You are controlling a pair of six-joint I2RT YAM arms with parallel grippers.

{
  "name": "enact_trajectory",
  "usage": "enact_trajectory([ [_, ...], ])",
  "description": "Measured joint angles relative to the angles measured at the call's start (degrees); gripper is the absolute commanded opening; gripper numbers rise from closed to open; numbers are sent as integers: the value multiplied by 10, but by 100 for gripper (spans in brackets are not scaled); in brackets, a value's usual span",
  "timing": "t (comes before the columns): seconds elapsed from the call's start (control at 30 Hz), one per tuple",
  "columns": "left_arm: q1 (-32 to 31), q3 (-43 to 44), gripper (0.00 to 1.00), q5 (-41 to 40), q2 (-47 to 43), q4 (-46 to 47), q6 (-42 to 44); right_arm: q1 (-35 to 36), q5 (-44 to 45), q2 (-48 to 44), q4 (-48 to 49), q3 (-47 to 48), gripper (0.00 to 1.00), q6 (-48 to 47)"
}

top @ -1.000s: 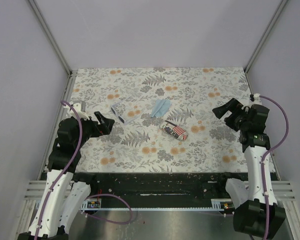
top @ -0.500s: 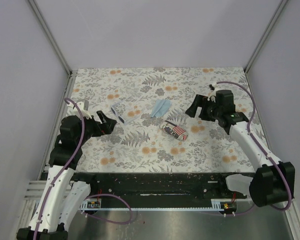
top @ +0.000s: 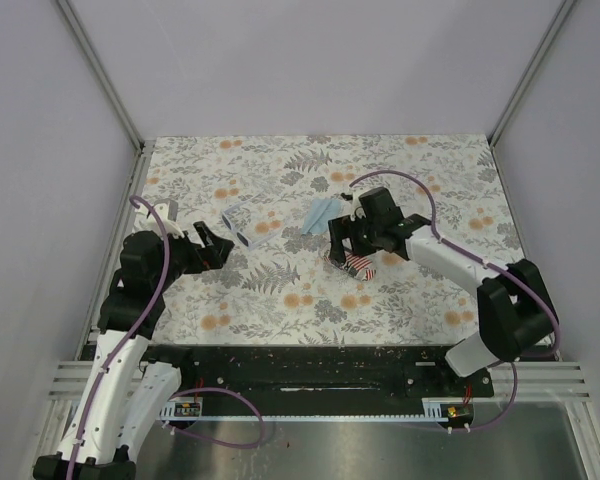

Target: Organize the sunglasses

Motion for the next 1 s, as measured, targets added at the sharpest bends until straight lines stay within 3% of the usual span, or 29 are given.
enact_trajectory([
  [0.17, 0, 0, 99, 4, 3, 0, 0, 7, 26, 46, -8, 4, 99, -22],
  [0.37, 0, 0, 99, 9, 17, 0, 0, 9, 43, 98, -10, 19, 92, -35],
  [1.0, 0, 0, 99, 10, 25, -19, 0, 10, 53, 145, -22, 50, 84, -54],
])
